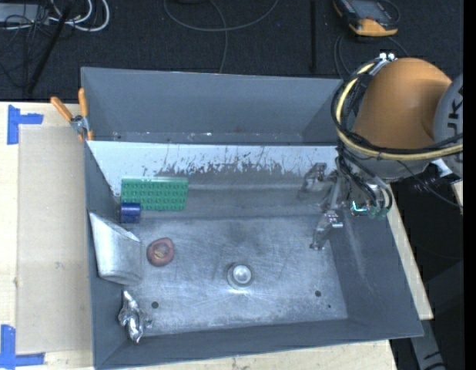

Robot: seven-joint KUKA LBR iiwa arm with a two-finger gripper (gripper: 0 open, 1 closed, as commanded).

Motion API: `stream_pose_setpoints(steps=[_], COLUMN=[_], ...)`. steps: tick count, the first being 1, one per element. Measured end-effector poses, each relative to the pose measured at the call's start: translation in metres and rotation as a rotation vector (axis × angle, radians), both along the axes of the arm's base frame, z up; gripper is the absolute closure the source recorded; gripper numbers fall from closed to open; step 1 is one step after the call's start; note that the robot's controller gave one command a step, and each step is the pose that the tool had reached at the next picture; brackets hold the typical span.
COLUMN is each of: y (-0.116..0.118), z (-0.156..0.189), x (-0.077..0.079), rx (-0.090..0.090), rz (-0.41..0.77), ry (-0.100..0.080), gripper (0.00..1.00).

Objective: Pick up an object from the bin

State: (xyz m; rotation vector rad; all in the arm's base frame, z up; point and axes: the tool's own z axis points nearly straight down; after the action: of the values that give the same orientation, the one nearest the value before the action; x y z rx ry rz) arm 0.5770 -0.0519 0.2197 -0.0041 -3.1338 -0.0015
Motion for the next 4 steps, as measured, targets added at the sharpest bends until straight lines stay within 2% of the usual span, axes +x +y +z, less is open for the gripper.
stream_pose_setpoints(steps=[1, 2, 3, 4], y=[0.064, 0.09, 0.098, 0.111], z=[-0.104, -0.143, -0.143, -0.143], x=[-0.03, -0.011, -0.006, -0.005], rx=[0.003, -0.009, -0.009, -0.008], rz=[0.136, -0.246, -0.415, -0.312], ry=[0.002, 0.007, 0.001, -0.011], gripper=[0.0, 0.0, 0.0, 0.0])
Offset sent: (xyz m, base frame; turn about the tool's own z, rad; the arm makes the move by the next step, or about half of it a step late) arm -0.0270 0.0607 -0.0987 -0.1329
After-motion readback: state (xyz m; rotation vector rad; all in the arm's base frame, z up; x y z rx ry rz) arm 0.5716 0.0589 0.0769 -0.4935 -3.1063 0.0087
